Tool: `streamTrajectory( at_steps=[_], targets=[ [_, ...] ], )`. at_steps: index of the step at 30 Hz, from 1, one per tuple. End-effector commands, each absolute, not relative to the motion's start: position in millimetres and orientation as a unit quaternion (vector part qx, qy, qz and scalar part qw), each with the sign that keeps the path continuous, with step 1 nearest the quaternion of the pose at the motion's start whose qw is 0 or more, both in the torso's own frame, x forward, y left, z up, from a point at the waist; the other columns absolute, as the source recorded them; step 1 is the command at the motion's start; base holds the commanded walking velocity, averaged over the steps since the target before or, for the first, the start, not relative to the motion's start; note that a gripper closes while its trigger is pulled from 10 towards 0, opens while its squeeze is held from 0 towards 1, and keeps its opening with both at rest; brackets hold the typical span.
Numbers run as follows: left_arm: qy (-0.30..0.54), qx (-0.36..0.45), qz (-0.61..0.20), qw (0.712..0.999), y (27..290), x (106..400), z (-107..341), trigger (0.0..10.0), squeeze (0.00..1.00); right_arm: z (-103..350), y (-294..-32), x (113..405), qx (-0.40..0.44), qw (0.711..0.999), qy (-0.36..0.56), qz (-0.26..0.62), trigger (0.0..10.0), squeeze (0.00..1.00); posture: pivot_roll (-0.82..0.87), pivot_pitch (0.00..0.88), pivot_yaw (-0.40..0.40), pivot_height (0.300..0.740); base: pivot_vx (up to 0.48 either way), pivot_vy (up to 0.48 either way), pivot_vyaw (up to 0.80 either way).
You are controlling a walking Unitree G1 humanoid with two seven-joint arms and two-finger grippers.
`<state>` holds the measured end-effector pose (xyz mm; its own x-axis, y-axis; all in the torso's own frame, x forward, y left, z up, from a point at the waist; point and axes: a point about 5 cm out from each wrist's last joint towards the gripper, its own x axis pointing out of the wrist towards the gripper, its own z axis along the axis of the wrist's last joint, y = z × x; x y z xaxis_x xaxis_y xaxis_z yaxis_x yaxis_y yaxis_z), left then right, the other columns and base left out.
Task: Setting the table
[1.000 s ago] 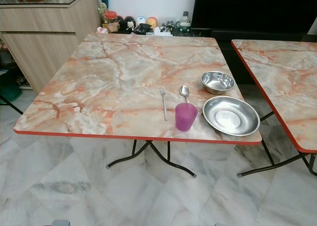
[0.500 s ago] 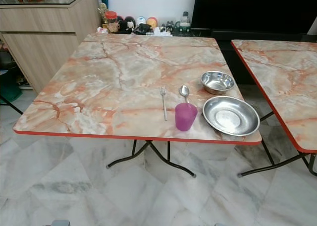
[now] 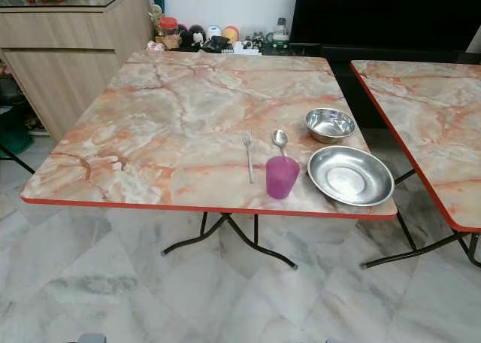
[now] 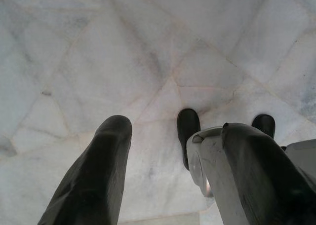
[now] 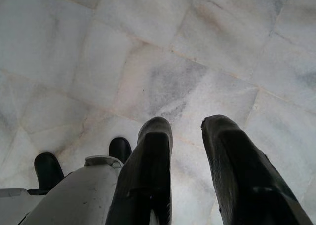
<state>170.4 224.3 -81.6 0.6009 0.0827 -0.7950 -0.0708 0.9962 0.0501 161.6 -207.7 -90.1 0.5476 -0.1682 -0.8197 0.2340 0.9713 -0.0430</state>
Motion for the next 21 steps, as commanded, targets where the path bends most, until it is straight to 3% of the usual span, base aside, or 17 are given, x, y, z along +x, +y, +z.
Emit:
streamTrajectory(
  at_steps=[1, 21],
  targets=[
    [0.419, -0.033, 0.044, 0.906, 213.7, 201.5, -69.3, 10.0, 0.0, -75.9, -220.4, 188.3, 0.075, 0.891, 0.435, -0.11, 10.0, 0.0, 0.03, 0.124, -0.051, 0.74, 0.0, 0.0, 0.0],
    [0.402, -0.04, 0.046, 0.914, 211.5, 205.4, -66.9, 10.0, 0.0, -75.5, -219.1, 189.8, 0.073, 0.891, 0.436, -0.102, 10.0, 0.0, 0.02, 0.112, -0.047, 0.74, 0.0, 0.0, 0.0]
  ],
)
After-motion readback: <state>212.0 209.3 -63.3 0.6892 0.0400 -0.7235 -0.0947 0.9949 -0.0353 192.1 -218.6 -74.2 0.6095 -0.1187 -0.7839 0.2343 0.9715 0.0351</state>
